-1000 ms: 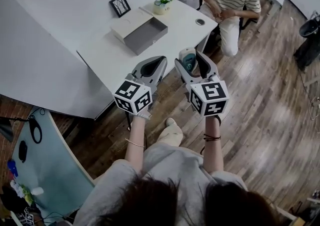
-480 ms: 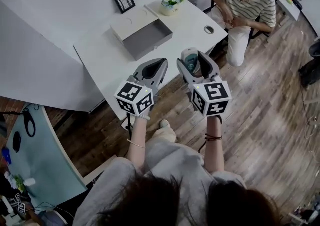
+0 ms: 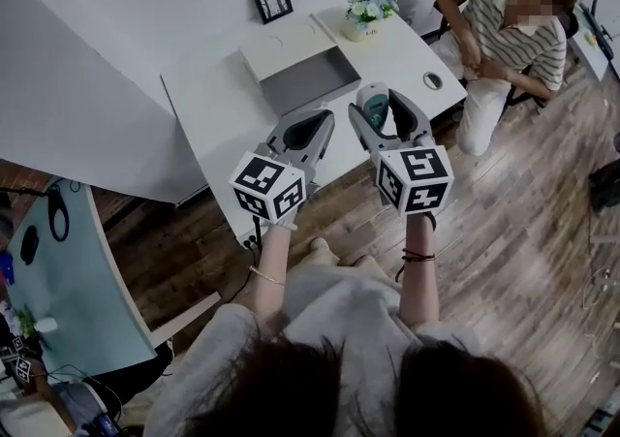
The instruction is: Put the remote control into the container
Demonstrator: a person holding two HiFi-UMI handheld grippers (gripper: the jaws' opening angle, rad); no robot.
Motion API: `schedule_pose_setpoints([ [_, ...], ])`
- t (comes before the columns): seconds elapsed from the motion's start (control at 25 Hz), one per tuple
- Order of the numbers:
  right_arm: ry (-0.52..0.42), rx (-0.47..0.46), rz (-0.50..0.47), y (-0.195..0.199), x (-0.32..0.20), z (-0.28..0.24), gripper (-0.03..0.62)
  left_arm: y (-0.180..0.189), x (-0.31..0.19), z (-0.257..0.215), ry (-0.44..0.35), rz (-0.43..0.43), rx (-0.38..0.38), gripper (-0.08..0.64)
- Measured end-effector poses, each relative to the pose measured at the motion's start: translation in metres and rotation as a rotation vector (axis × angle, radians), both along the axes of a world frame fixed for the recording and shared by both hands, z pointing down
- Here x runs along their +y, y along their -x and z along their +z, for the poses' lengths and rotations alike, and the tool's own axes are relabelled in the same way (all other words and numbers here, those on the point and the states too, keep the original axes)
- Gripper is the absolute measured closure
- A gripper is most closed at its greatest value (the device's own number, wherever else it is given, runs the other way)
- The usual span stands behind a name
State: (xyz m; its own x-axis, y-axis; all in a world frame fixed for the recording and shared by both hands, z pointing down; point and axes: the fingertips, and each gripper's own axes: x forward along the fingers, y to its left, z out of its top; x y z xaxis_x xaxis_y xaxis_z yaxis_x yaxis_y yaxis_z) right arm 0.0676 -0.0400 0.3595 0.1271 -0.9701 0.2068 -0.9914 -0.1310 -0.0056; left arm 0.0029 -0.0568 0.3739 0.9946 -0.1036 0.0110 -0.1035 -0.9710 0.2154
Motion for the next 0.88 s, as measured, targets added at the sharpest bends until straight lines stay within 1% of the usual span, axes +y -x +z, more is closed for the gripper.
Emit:
schedule_pose_setpoints([
  [0.08, 0.009, 0.016, -0.019, 0.001, -0.01, 0.0, 0.313, 0.002, -0.006, 0.0, 0.001, -0.016, 0.003, 0.557],
  [0.24, 0.01, 0.006, -0.061, -0.003, -0.029, 0.002, 0.313, 0.002, -0.018, 0.003, 0.011, -0.052, 0.004, 0.557],
  [0.32, 0.018, 0.012, -0.09, -0.008, -0.039, 0.005, 0.313, 0.0, -0.026, 0.006, 0.016, -0.084, 0.004, 0.557],
  [0.52, 0.036, 0.028, -0.204, -0.026, -0.076, 0.009, 0.313, -0.015, -0.058, 0.013, 0.028, -0.199, 0.003, 0.557],
  [0.72, 0.068, 0.037, -0.33, -0.044, -0.111, 0.014, 0.314, -0.037, -0.087, 0.015, 0.044, -0.277, -0.011, 0.557],
  [0.88, 0.076, 0.055, -0.415, -0.054, -0.136, 0.011, 0.313, -0.052, -0.105, 0.013, 0.044, -0.34, -0.011, 0.557],
])
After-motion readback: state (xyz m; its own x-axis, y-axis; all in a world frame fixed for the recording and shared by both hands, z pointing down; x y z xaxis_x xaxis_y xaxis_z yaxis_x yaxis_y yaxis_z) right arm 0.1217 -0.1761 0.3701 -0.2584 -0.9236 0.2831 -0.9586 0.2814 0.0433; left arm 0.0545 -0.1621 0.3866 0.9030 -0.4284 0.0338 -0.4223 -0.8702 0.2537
